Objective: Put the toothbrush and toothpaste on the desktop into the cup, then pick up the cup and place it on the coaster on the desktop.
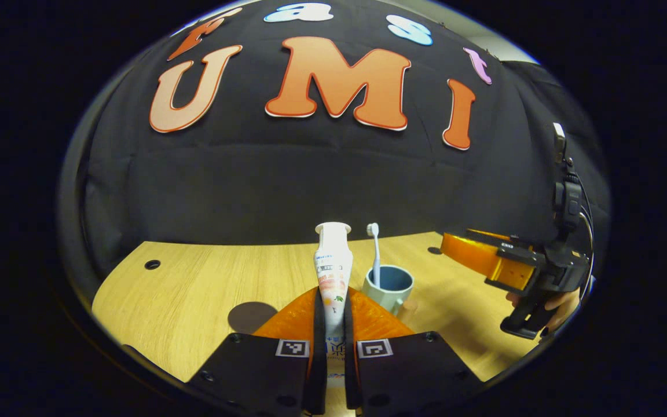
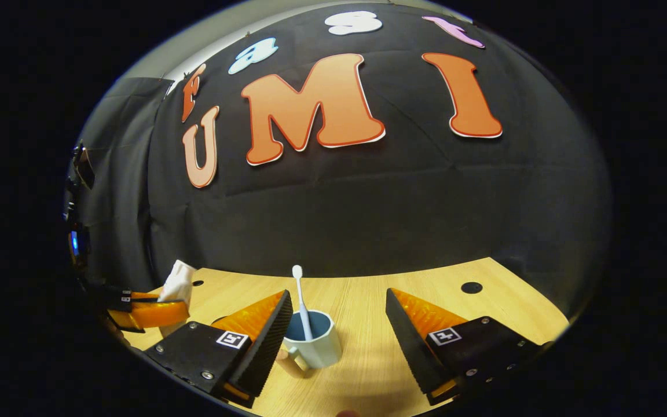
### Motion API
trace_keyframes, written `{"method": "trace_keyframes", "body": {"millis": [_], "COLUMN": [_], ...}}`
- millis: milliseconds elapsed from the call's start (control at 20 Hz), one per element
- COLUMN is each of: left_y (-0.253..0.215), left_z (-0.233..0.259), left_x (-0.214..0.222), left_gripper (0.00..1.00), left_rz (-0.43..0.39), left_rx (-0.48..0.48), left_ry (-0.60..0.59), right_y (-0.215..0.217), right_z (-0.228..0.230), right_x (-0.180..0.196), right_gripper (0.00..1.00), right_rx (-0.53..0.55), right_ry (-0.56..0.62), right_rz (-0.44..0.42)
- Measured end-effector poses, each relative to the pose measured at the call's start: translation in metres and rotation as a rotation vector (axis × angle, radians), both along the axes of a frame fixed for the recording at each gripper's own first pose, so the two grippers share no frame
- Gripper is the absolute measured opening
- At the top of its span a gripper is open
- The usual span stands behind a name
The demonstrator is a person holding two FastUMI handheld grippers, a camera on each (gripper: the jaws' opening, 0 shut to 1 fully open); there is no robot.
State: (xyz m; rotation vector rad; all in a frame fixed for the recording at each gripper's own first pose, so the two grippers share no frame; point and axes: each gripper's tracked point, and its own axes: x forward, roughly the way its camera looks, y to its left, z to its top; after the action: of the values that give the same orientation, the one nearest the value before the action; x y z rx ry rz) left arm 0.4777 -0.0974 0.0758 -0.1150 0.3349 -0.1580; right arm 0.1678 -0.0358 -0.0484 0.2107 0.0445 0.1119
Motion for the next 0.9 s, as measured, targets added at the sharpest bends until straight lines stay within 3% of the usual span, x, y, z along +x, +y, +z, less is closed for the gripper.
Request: {"method": "trace_keyframes", "body": {"millis": [300,900], "left_y": [-0.037,-0.09], "left_z": [0.037,0.05], "left_x": [0.045,0.125], "left_gripper": [0.16,0.16], "left_rz": [-0.004,-0.053], "left_rx": [-0.073,-0.127], "left_ry": [-0.16,-0.282], "right_y": [-0.035,-0.071], "right_z": [0.015,0.003], "right_x": [-0.037,-0.055], "right_gripper": [0.97,0.97], "right_rx": [-0.051,-0.078], "right_ry": [-0.055,-0.048], "right_rz": [-0.047,-0.1]}}
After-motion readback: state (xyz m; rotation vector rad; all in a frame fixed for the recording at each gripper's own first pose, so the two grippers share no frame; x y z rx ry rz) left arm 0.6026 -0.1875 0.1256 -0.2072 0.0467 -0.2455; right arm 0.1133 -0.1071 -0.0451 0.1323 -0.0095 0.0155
